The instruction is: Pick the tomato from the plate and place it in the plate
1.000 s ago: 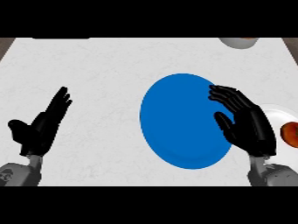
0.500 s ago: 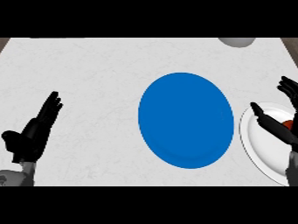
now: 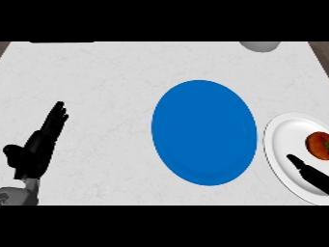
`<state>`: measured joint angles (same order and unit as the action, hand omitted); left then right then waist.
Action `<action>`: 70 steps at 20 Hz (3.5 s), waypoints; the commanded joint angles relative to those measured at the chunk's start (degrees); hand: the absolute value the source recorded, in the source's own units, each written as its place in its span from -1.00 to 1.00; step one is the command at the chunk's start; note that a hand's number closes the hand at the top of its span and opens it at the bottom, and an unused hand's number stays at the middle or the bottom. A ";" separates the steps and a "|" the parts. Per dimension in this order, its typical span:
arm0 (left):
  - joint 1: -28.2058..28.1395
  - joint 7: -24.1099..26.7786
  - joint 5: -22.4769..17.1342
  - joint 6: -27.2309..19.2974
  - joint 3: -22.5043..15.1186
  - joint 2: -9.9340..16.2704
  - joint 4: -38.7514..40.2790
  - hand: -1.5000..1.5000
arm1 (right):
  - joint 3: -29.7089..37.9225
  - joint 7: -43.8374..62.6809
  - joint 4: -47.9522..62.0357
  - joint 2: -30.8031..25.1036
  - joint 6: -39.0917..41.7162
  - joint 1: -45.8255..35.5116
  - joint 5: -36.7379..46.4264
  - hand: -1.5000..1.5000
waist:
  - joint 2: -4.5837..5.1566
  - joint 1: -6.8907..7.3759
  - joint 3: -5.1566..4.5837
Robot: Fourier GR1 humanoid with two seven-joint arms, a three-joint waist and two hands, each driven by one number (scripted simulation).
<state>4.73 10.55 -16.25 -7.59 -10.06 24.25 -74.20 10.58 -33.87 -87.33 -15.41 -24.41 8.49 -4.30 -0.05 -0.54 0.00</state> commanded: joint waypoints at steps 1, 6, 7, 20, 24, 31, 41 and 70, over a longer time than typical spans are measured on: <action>1.52 -0.66 1.50 -1.69 -0.28 -2.21 0.18 0.00 | -0.29 5.20 -4.55 -1.86 -3.18 7.27 4.98 -1.00 | -0.03 -0.24 -0.07; 0.06 -1.72 0.55 0.61 0.50 -0.15 -1.69 0.00 | 0.72 19.52 -5.74 -13.16 1.53 11.58 9.89 -1.00 | 0.01 0.19 -0.14; -0.05 0.88 2.14 -1.05 -0.29 -2.39 0.61 0.00 | -2.79 23.62 -7.91 -12.52 -0.59 11.80 14.39 -1.00 | 0.18 0.27 -0.23; 2.40 -1.04 3.78 2.29 3.58 -3.27 2.61 0.00 | -3.74 50.20 -11.80 -18.16 12.96 5.65 21.71 -1.00 | 0.09 0.43 -0.03; -0.39 -1.64 3.73 4.07 4.46 -2.33 -1.43 0.00 | -4.57 51.76 -8.14 -17.83 15.50 5.10 25.08 -1.00 | 0.04 0.63 -0.02; -1.99 -4.70 7.33 3.24 5.53 -6.24 -4.65 0.00 | -2.23 49.80 -3.01 -14.32 20.52 1.28 27.73 -1.00 | 0.01 0.51 0.00; -3.63 -3.16 9.56 7.13 8.40 -7.04 -4.52 0.00 | 0.07 44.80 16.63 -12.65 18.59 -9.97 35.30 -1.00 | 0.04 0.76 0.01; -3.36 -1.92 12.49 9.03 12.58 -8.93 -1.70 0.00 | -5.09 40.56 -20.60 -4.68 10.31 26.87 47.22 1.00 | -0.21 -1.35 -0.17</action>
<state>0.78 7.89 -4.33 1.07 2.53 15.34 -77.56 7.15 5.03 -94.62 -21.85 -12.76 25.89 40.56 -0.69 -1.96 -0.72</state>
